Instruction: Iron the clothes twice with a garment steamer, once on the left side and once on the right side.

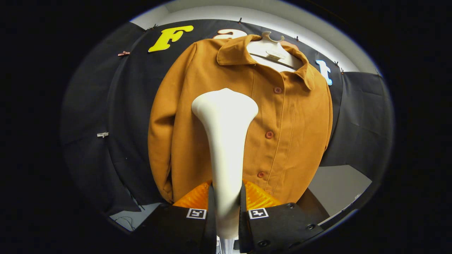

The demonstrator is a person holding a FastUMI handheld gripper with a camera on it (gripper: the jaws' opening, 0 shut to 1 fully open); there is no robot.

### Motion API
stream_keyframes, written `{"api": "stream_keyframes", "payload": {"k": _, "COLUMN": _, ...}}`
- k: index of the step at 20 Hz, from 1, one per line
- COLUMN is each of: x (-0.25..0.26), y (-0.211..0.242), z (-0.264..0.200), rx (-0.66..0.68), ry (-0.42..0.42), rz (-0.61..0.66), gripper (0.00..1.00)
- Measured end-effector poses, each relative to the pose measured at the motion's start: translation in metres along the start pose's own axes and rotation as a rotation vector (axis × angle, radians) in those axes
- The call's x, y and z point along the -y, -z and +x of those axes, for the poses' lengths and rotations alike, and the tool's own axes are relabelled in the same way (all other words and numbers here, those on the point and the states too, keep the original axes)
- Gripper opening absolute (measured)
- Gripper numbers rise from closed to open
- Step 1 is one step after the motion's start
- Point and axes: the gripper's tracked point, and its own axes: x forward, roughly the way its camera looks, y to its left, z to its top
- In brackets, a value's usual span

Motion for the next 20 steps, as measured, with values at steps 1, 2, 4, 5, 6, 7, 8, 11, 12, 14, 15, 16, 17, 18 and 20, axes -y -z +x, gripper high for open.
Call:
{"api": "stream_keyframes", "payload": {"k": 1, "x": 0.000, "y": 0.008, "z": -0.001, "rx": -0.010, "ry": -0.002, "rz": 0.002, "gripper": 0.28}}
{"api": "stream_keyframes", "payload": {"k": 2, "x": -0.002, "y": 0.017, "z": 0.000, "rx": -0.024, "ry": -0.003, "rz": 0.002, "gripper": 0.28}}
{"api": "stream_keyframes", "payload": {"k": 4, "x": -0.003, "y": 0.037, "z": -0.001, "rx": -0.055, "ry": -0.006, "rz": 0.004, "gripper": 0.28}}
{"api": "stream_keyframes", "payload": {"k": 5, "x": -0.003, "y": 0.048, "z": -0.003, "rx": -0.070, "ry": -0.007, "rz": 0.001, "gripper": 0.28}}
{"api": "stream_keyframes", "payload": {"k": 6, "x": -0.003, "y": 0.058, "z": -0.001, "rx": -0.084, "ry": -0.008, "rz": -0.003, "gripper": 0.28}}
{"api": "stream_keyframes", "payload": {"k": 7, "x": -0.004, "y": 0.068, "z": -0.001, "rx": -0.097, "ry": -0.011, "rz": -0.007, "gripper": 0.28}}
{"api": "stream_keyframes", "payload": {"k": 8, "x": -0.005, "y": 0.080, "z": -0.002, "rx": -0.109, "ry": -0.016, "rz": -0.008, "gripper": 0.28}}
{"api": "stream_keyframes", "payload": {"k": 11, "x": -0.007, "y": 0.112, "z": -0.005, "rx": -0.153, "ry": -0.021, "rz": -0.013, "gripper": 0.28}}
{"api": "stream_keyframes", "payload": {"k": 12, "x": -0.006, "y": 0.121, "z": -0.006, "rx": -0.168, "ry": -0.019, "rz": -0.013, "gripper": 0.28}}
{"api": "stream_keyframes", "payload": {"k": 14, "x": -0.007, "y": 0.143, "z": -0.006, "rx": -0.212, "ry": -0.019, "rz": -0.014, "gripper": 0.28}}
{"api": "stream_keyframes", "payload": {"k": 15, "x": -0.008, "y": 0.154, "z": -0.007, "rx": -0.236, "ry": -0.020, "rz": -0.011, "gripper": 0.28}}
{"api": "stream_keyframes", "payload": {"k": 16, "x": -0.008, "y": 0.163, "z": -0.007, "rx": -0.257, "ry": -0.020, "rz": -0.016, "gripper": 0.28}}
{"api": "stream_keyframes", "payload": {"k": 17, "x": -0.008, "y": 0.173, "z": -0.010, "rx": -0.277, "ry": -0.019, "rz": -0.024, "gripper": 0.28}}
{"api": "stream_keyframes", "payload": {"k": 18, "x": -0.008, "y": 0.180, "z": -0.012, "rx": -0.295, "ry": -0.021, "rz": -0.027, "gripper": 0.28}}
{"api": "stream_keyframes", "payload": {"k": 20, "x": -0.005, "y": 0.195, "z": -0.014, "rx": -0.330, "ry": -0.026, "rz": -0.025, "gripper": 0.28}}
